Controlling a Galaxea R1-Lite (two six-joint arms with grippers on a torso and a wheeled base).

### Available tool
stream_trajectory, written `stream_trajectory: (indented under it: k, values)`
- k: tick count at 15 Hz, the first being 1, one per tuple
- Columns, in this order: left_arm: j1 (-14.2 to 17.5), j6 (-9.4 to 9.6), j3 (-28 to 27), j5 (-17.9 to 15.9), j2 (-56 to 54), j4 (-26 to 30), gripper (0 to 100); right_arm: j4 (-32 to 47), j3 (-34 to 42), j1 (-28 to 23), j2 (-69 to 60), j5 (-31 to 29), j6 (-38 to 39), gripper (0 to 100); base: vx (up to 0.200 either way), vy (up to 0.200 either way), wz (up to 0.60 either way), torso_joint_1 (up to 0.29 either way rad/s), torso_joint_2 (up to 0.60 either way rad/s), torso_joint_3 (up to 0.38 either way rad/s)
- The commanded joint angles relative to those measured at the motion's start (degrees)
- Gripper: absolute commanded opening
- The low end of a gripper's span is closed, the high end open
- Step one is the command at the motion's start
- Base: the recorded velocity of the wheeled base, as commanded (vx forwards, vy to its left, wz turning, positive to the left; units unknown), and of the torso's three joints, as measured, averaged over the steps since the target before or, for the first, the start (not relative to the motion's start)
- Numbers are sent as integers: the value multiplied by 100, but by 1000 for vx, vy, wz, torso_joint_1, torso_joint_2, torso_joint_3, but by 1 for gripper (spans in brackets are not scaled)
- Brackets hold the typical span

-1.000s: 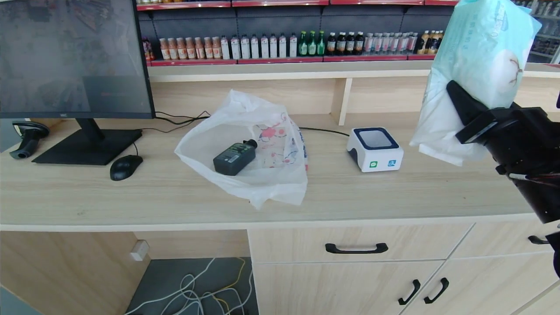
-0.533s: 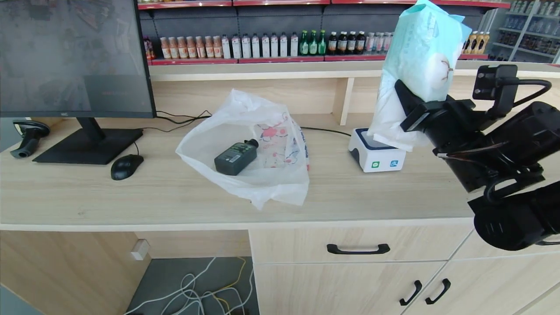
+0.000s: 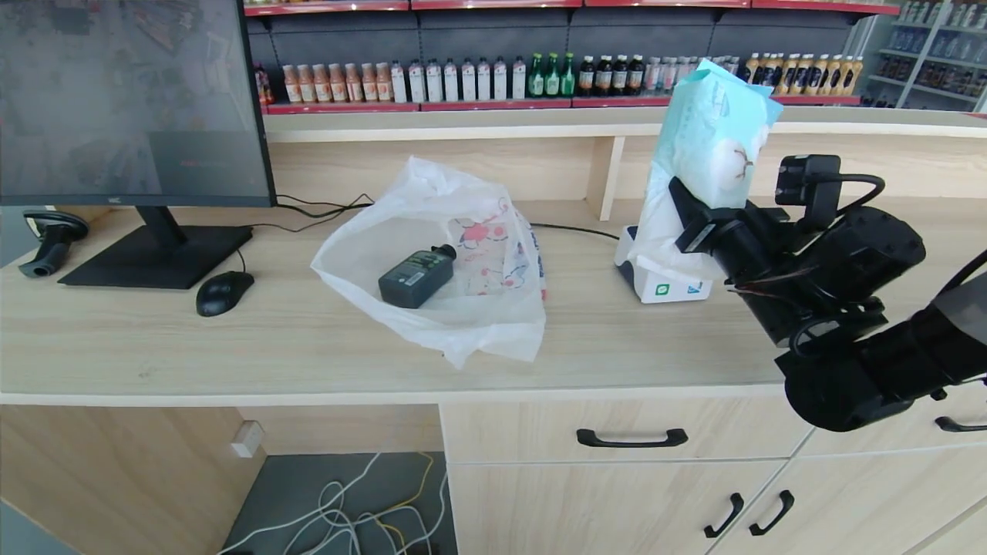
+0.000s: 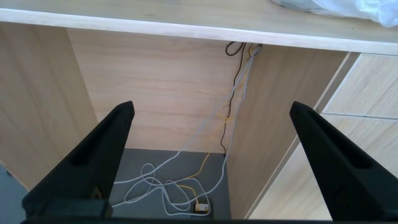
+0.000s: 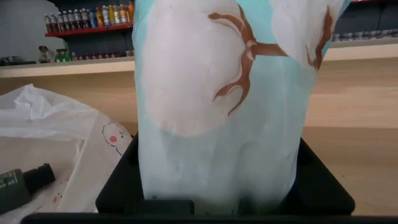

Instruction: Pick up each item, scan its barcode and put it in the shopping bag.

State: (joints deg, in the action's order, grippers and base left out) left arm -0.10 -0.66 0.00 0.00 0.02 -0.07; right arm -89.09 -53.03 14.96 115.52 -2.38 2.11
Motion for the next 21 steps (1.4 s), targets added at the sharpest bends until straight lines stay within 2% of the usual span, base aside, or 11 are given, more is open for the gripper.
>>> stream_trajectory:
  k: [1,8,12,21]
  values:
    - [1,-4,0,0,-2,-10,100,-12,-14,-10,102,-8,9,0,0,0,0,0,0,0]
    - [1,-4,0,0,-2,-28,100,-12,-129,-10,287,-35,132,0,0,0,0,0,0,0]
    - [1,-13,0,9,-2,-28,100,102,-463,34,252,-474,255,0,0,0,0,0,0,0]
    - [1,-13,0,9,-2,-28,100,85,-261,139,-3,-474,246,0,0,0,0,0,0,0]
